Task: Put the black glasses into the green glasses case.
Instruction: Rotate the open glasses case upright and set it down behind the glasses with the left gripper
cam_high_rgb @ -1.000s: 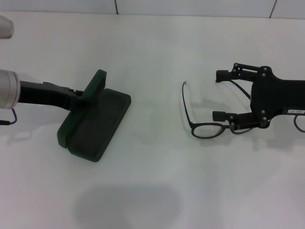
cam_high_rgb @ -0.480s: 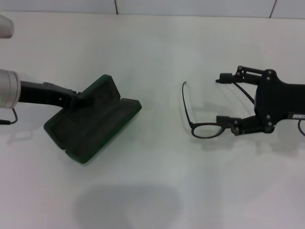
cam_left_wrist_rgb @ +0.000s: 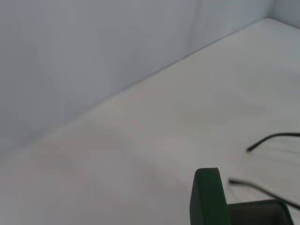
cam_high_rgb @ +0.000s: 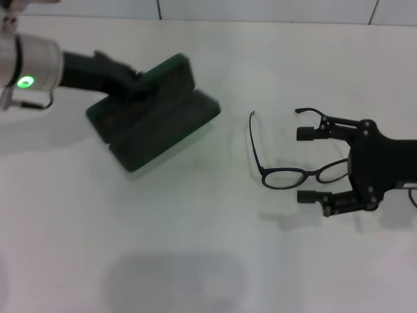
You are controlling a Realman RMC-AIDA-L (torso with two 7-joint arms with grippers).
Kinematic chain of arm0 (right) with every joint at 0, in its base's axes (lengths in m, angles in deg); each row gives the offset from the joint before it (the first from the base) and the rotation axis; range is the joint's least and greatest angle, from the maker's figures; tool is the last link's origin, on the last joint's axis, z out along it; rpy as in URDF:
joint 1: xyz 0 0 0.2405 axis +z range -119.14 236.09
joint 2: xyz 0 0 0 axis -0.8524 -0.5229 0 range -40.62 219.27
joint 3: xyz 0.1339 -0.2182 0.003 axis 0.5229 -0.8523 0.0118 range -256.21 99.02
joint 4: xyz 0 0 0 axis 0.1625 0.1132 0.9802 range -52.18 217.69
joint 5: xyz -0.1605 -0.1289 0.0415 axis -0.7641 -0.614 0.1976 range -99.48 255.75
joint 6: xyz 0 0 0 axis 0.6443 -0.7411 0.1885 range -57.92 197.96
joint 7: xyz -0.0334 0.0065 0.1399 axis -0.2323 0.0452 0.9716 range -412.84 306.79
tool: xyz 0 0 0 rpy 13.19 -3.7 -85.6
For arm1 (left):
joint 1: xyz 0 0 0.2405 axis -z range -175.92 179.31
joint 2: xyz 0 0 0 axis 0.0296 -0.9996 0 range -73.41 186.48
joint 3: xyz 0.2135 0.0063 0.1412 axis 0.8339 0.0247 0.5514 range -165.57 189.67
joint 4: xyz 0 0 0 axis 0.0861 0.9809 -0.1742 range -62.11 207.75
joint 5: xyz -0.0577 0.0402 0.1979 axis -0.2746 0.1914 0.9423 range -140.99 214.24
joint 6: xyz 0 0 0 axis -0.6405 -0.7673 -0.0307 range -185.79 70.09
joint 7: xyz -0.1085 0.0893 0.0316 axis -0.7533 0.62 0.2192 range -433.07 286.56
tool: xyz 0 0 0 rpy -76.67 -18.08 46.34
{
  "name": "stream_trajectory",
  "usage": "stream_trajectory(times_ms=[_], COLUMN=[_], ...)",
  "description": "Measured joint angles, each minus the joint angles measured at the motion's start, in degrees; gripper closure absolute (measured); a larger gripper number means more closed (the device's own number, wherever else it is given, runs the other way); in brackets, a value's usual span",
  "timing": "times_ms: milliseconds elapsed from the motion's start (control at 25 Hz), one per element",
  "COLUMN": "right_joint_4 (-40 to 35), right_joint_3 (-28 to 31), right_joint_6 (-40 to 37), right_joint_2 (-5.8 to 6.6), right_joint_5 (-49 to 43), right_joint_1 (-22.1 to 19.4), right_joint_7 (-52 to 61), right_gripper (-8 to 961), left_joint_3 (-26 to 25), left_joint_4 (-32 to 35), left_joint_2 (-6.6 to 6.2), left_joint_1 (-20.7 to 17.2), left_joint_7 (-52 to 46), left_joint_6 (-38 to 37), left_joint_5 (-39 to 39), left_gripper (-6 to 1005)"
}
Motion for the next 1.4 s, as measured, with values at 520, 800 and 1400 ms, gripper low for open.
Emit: stream_trajectory(times_ms=[520, 800, 1400], right_joint_4=[-0.8, -0.7, -0.7], right_joint_3=[0.8, 0.9, 0.9], right_joint_6=[-1.8, -2.0, -1.9], right_joint_2=[-0.4, -0.16, -0.41], right_joint_5=[-1.1, -1.1, -1.7], right_joint_1=[-5.1, -5.6, -5.6], right_joint_7=[-3.2, -3.4, -3.5], right_gripper=[83, 84, 84], left_joint_3=[13.0, 15.7, 24.7], left_joint_4=[-3.2, -4.3, -6.4], left_joint_2=[0.23, 0.33, 0.47], left_joint_1=[6.9, 6.6, 7.2], left_joint_7=[11.6, 16.4, 18.6], left_joint_6=[8.0, 7.8, 10.8], left_joint_5=[1.7, 1.7, -5.5], left_gripper=[777, 766, 743])
